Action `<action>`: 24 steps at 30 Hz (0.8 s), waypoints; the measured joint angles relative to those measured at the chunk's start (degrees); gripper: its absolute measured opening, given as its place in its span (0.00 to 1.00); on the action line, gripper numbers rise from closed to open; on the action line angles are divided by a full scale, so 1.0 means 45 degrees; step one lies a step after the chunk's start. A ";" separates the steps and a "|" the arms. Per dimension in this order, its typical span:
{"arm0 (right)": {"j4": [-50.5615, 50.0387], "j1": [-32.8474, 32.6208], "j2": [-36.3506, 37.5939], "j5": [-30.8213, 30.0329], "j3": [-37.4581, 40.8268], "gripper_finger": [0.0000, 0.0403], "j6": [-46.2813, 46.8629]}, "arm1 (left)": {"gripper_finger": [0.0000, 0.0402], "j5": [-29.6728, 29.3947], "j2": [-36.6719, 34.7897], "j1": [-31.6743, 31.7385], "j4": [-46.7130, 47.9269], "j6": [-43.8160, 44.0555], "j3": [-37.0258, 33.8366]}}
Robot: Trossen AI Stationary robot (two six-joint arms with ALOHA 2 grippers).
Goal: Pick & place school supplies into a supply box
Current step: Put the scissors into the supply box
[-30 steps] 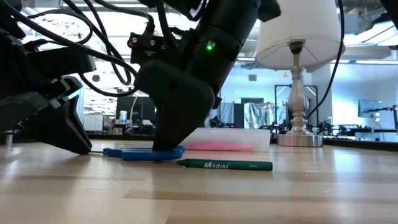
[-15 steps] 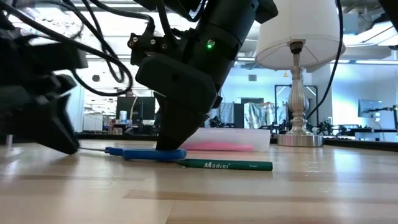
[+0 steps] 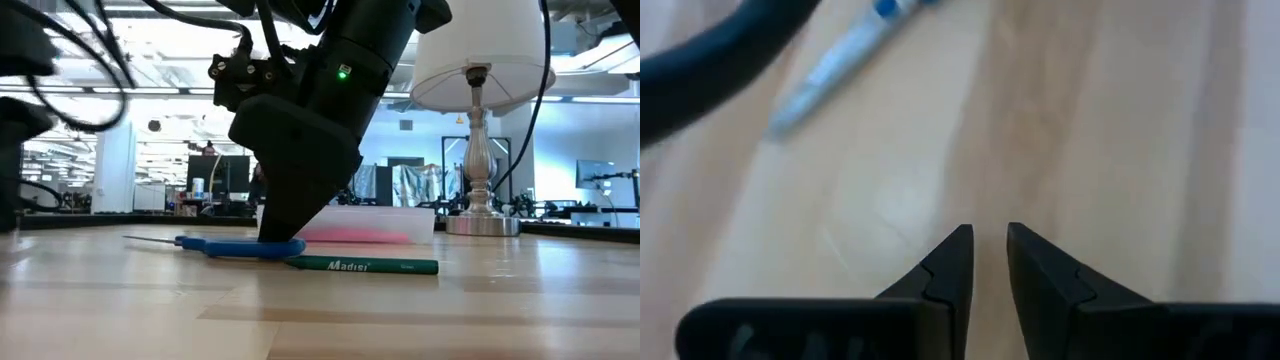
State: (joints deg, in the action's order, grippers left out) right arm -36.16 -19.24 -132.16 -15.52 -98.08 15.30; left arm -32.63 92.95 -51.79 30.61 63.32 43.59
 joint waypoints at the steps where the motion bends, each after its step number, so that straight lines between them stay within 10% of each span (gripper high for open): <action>1: -0.0003 0.0003 0.0000 0.0013 0.0000 0.17 -0.0057 | 0.15 0.0097 0.0000 -0.0208 0.0000 0.0295 0.0000; 24: -0.0733 -0.0299 0.0542 -0.0573 0.0126 0.16 -0.0556 | 0.15 -0.0487 0.0000 -0.1335 -0.0010 0.1347 0.0024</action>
State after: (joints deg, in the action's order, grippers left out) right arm -39.46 -20.58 -129.72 -18.10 -97.51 12.80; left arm -34.82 92.95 -57.80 30.57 69.38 43.70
